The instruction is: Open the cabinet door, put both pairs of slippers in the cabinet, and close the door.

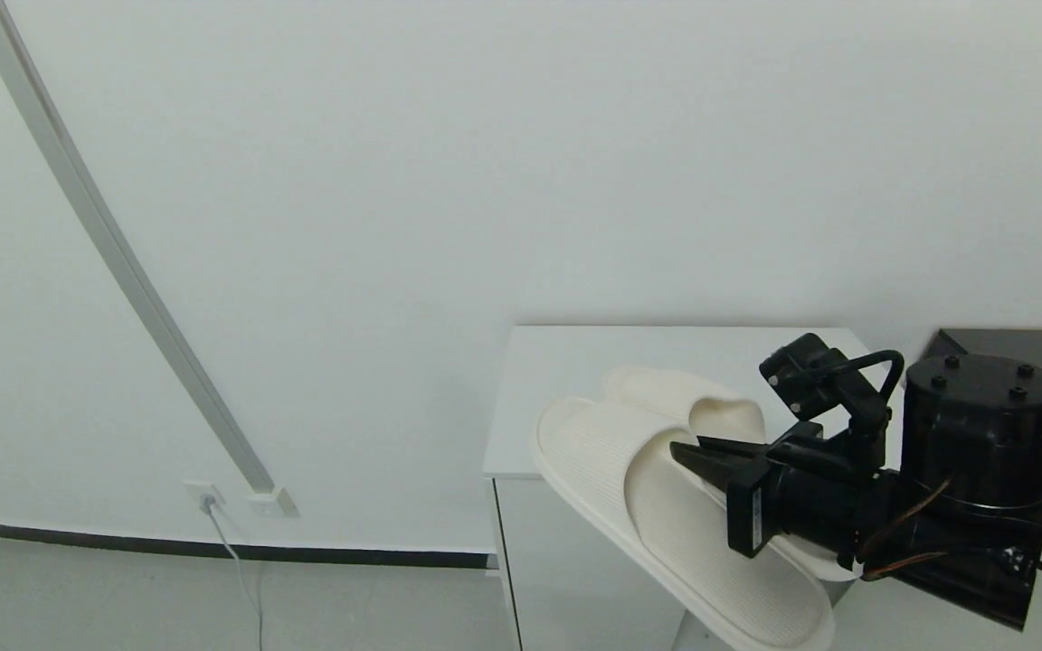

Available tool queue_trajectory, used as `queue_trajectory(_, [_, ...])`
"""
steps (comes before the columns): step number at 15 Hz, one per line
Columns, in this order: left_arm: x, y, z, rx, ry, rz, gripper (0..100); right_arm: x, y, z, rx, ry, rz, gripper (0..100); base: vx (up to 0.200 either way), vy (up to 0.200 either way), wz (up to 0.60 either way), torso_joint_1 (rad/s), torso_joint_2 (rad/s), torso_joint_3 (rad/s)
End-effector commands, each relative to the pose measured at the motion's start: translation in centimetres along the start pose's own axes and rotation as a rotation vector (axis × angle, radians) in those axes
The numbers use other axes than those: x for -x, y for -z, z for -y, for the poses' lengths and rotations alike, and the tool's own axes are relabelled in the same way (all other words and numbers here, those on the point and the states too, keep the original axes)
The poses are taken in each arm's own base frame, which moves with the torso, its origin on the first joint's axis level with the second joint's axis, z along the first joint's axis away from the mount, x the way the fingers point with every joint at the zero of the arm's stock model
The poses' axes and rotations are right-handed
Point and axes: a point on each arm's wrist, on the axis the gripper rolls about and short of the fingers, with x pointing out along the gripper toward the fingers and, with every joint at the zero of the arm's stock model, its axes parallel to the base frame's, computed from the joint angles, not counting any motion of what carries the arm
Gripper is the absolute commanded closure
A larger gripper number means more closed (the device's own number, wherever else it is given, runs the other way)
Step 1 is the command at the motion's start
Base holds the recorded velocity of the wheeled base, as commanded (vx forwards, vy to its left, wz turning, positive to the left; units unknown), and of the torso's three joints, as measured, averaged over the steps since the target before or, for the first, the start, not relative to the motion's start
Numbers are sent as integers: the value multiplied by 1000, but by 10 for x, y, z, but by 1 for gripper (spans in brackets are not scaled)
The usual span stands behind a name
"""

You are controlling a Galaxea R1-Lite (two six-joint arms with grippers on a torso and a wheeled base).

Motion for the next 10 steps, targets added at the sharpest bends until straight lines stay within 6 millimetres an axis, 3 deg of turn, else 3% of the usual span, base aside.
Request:
queue_trajectory(1, [0, 0, 0, 0, 0, -1, 100, 0, 2, -4, 4, -14, -6, 100, -200, 0, 0, 2, 7, 7])
queue_trajectory(2, [0, 0, 0, 0, 0, -1, 100, 0, 2, -5, 6, -18, -8, 100, -200, 0, 0, -7, -2, 7])
queue_trajectory(10, [0, 0, 0, 2, -1, -1, 100, 1, 5, -7, 20, -19, -17, 100, 0, 0, 0, 0, 0, 0])
